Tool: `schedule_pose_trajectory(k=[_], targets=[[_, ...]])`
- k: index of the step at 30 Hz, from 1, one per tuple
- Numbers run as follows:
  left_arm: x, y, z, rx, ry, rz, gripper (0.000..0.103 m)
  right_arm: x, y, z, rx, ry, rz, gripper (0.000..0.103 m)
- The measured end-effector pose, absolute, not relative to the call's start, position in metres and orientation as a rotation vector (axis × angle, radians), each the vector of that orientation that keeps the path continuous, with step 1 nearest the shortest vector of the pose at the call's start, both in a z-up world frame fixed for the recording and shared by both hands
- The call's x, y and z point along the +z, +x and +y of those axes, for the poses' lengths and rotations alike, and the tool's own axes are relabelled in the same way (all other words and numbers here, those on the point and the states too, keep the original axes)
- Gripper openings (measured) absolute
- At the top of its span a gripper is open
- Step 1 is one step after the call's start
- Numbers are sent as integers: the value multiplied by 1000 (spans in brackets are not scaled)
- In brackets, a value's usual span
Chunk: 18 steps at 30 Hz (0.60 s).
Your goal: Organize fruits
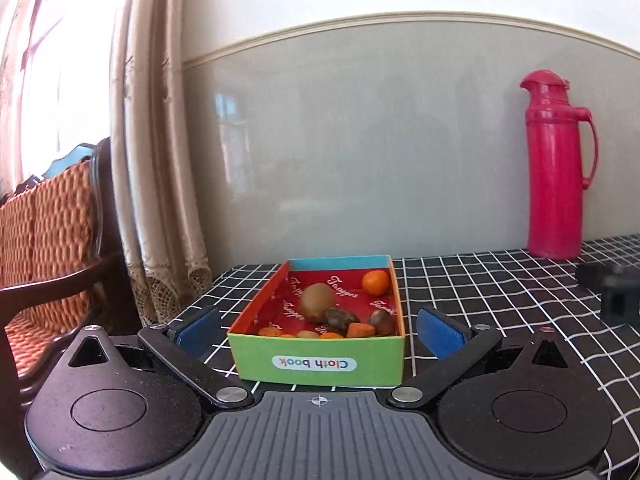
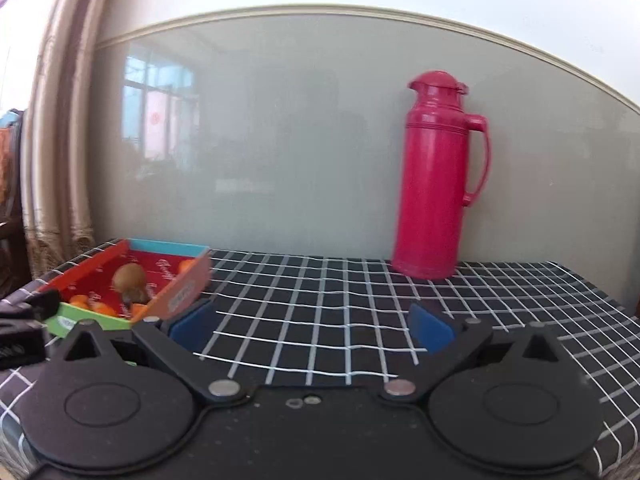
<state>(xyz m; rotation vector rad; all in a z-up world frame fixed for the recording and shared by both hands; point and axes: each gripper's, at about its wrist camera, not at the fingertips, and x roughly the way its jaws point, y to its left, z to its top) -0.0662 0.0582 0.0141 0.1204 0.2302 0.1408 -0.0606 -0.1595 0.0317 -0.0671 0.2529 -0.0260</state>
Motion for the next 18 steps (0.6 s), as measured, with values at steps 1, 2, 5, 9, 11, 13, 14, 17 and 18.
schedule_pose_trajectory(k=[1, 2, 5, 9, 11, 13, 14, 17, 18], targets=[[14, -66, 59, 139, 120, 229, 103, 34, -61, -161, -32, -66, 243, 103], [14, -65, 59, 139, 119, 230, 103, 37, -60, -162, -44, -67, 241, 103], [13, -62, 60, 150, 122, 257, 103, 34, -59, -164, -60, -81, 220, 103], [12, -58, 62, 164, 131, 281, 103, 19, -52, -164, -75, -81, 254, 103], [12, -59, 63, 166, 127, 276, 103, 16, -49, -162, -74, -86, 271, 103], [12, -59, 65, 161, 117, 274, 103, 15, -49, -158, -77, -106, 268, 103], [12, -59, 67, 163, 111, 274, 103, 14, -48, -157, -71, -114, 269, 103], [13, -60, 71, 163, 87, 274, 103, 15, -50, -154, -70, -138, 260, 103], [12, -59, 71, 164, 83, 276, 103, 16, -50, -155, -68, -139, 259, 103]])
